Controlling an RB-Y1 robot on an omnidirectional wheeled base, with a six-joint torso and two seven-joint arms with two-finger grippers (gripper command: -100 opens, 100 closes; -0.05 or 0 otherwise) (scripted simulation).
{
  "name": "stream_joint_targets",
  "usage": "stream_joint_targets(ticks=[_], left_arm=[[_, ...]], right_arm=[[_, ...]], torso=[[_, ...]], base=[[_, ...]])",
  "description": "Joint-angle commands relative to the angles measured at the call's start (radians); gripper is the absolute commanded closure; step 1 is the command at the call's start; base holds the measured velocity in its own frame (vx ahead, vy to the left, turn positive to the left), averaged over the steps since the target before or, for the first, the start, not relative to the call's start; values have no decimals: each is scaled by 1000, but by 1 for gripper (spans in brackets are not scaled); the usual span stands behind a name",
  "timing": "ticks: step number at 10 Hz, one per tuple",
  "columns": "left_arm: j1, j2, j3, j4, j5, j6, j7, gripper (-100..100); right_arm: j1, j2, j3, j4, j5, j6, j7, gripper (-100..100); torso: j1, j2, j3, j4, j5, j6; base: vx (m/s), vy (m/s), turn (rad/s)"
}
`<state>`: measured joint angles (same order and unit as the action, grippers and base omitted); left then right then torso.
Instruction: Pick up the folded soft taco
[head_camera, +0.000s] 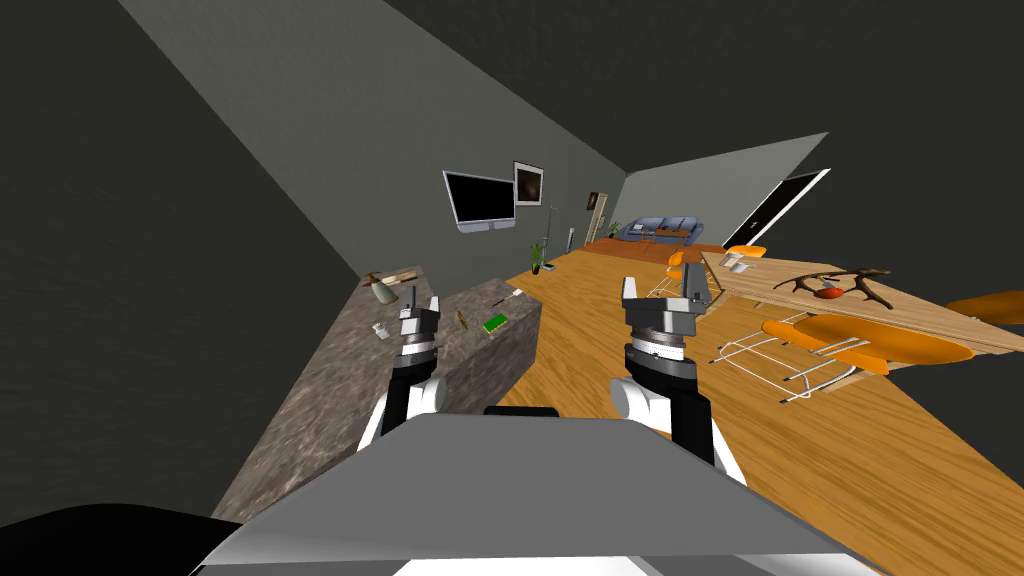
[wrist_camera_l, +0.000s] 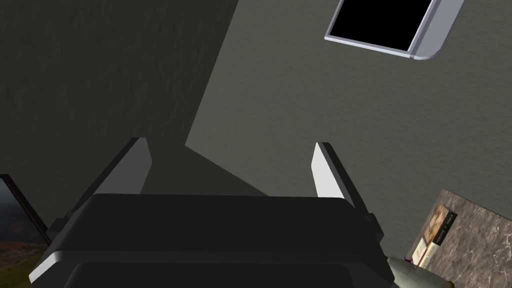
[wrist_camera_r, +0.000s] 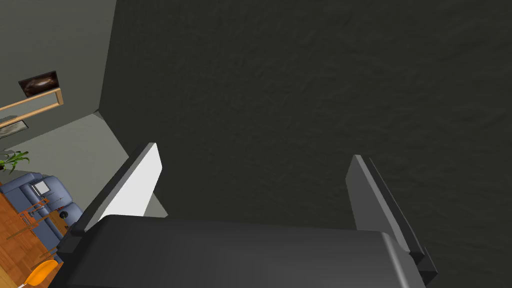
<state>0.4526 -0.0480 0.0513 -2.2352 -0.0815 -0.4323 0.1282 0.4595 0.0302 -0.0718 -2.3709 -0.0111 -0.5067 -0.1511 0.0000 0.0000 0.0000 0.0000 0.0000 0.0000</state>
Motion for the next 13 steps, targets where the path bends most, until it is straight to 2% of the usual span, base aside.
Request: stream_joint_targets(ticks=[1, 3, 4, 6, 13], left_arm=[[2, 48, 1, 4, 3, 8, -1, -100], [8, 106, 5, 13, 10, 29, -2, -100], [8, 115, 5, 13, 10, 29, -2, -100], [17, 179, 10, 26, 22, 60, -5, -100], [73, 362, 41, 84, 84, 229, -18, -100]], right_arm=[[0, 0, 0, 0, 0, 0, 0, 0], [0, 0, 0, 0, 0, 0, 0, 0], [0, 0, 0, 0, 0, 0, 0, 0], [0, 0, 0, 0, 0, 0, 0, 0], [0, 0, 0, 0, 0, 0, 0, 0]], torso=[[0, 0, 0, 0, 0, 0], [0, 0, 0, 0, 0, 0], [-1, -1, 0, 0, 0, 0], [-1, -1, 0, 0, 0, 0], [-2, -1, -1, 0, 0, 0]], base=[[5, -7, -26], [9, -14, -46], [9, -11, -17], [9, -18, -50], [13, -33, -106]])
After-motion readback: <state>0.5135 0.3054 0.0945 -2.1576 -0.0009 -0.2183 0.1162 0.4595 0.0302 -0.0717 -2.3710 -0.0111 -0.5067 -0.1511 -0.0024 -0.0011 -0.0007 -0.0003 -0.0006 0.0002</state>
